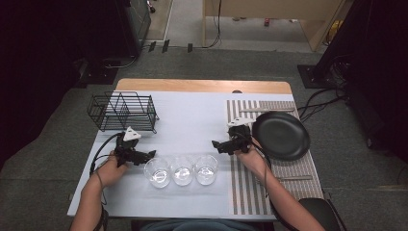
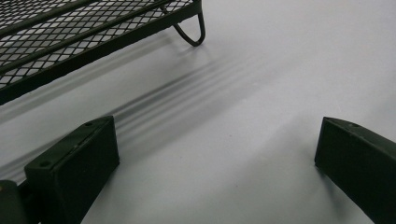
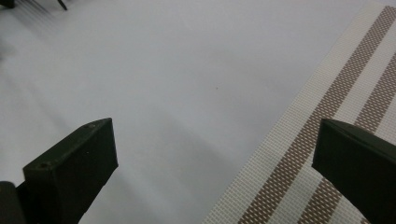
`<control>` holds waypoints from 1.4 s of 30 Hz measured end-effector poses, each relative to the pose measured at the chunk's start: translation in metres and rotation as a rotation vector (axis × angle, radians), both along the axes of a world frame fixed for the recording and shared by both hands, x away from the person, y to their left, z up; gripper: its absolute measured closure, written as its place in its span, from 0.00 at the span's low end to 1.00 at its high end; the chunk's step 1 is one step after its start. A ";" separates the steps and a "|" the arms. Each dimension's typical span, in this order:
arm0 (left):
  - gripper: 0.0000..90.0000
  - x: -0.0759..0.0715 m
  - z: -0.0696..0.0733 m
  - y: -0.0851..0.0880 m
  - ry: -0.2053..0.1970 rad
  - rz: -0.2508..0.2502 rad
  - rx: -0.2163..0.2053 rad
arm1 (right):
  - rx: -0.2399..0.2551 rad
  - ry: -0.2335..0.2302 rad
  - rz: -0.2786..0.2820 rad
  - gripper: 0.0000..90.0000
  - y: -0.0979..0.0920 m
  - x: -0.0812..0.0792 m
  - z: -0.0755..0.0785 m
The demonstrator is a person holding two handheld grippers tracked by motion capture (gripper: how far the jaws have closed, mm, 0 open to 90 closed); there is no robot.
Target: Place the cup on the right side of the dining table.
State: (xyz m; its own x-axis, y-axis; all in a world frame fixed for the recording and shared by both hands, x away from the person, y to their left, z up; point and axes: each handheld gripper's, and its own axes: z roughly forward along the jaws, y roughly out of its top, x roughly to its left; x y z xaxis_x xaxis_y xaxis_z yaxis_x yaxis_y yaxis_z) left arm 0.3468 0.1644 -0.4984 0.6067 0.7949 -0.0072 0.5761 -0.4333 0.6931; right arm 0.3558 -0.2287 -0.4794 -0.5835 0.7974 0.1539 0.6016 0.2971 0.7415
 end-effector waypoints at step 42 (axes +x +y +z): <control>0.00 0.000 0.000 0.000 0.000 0.000 0.002 | 0.038 -0.052 0.022 0.18 -0.004 -0.026 0.026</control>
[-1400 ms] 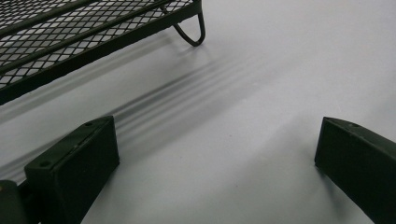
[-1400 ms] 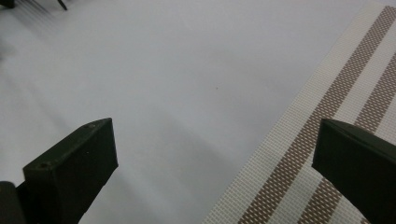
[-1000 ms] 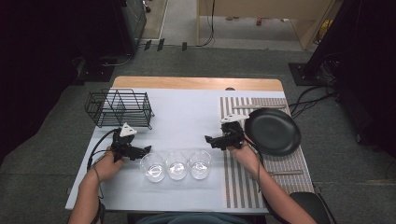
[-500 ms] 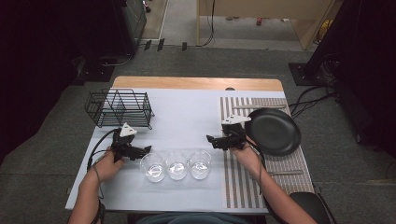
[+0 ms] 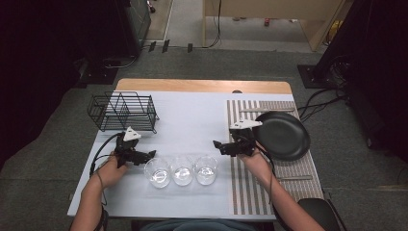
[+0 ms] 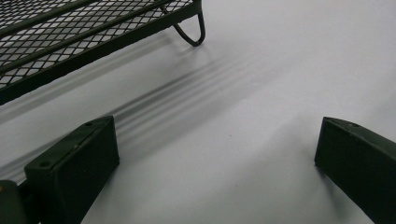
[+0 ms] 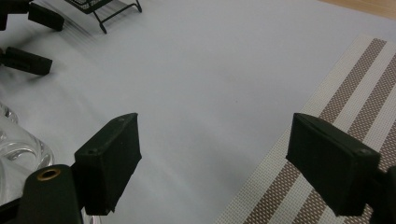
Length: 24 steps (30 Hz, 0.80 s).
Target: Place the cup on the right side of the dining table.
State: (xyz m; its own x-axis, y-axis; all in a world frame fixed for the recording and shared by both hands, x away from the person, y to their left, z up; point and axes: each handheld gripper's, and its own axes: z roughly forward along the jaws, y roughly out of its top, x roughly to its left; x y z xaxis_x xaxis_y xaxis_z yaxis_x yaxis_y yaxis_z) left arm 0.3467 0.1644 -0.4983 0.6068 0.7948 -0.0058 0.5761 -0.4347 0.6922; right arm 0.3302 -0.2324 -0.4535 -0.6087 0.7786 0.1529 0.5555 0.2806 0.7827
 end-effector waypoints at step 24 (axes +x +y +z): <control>0.00 0.000 0.000 0.000 -0.001 0.000 0.000 | 0.009 -0.046 0.074 0.06 0.001 -0.011 0.006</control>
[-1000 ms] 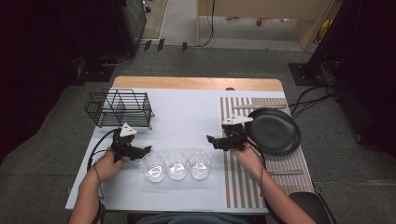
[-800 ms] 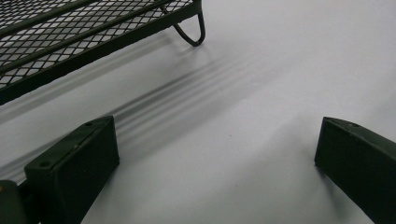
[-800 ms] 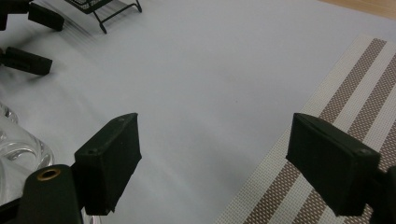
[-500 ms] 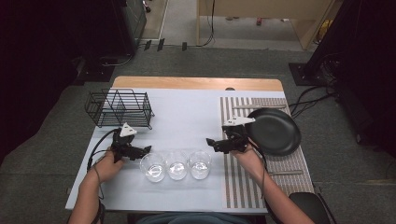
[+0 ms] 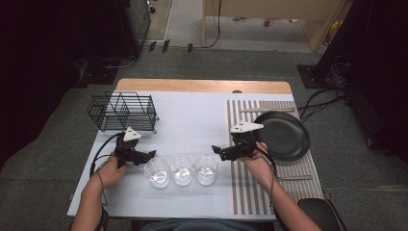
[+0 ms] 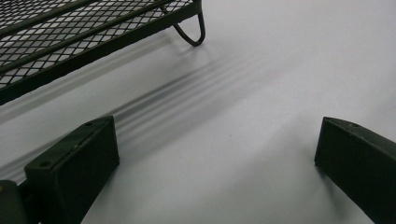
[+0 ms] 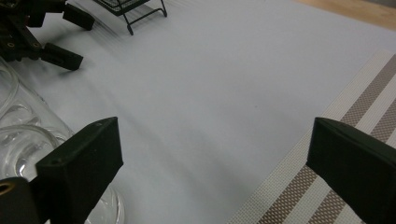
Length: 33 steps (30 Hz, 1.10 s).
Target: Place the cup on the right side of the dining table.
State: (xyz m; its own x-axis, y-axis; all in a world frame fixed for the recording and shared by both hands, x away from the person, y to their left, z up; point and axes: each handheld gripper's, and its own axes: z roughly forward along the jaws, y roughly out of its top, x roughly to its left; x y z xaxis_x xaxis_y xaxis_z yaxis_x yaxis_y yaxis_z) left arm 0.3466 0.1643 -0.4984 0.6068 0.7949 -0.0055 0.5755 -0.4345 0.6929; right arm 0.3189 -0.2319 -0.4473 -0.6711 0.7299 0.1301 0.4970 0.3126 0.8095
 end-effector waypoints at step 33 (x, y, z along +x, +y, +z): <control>0.00 0.000 0.000 0.000 0.000 0.000 0.001 | 0.073 0.034 -0.014 0.15 0.001 -0.011 0.010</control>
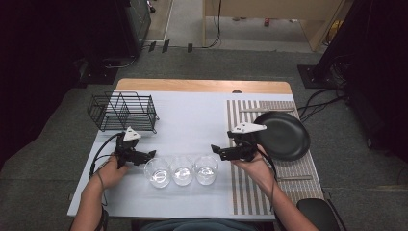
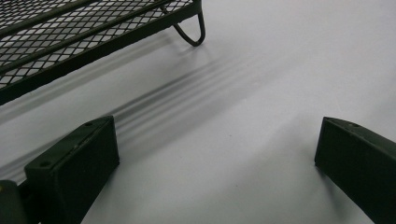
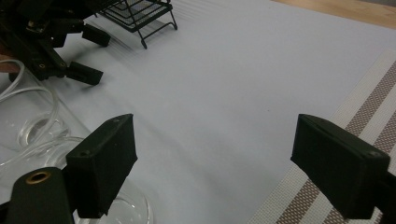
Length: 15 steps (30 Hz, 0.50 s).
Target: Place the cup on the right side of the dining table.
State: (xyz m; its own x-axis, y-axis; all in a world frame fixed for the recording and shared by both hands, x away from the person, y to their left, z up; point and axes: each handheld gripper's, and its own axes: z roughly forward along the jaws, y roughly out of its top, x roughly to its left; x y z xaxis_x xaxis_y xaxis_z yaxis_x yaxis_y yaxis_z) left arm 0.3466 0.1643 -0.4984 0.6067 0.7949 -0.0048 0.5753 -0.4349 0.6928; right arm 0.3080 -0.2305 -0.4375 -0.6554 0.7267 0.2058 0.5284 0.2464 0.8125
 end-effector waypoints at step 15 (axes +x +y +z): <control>0.00 0.000 0.000 0.000 0.001 -0.001 -0.001 | 0.024 -0.011 0.037 0.15 0.008 -0.010 -0.001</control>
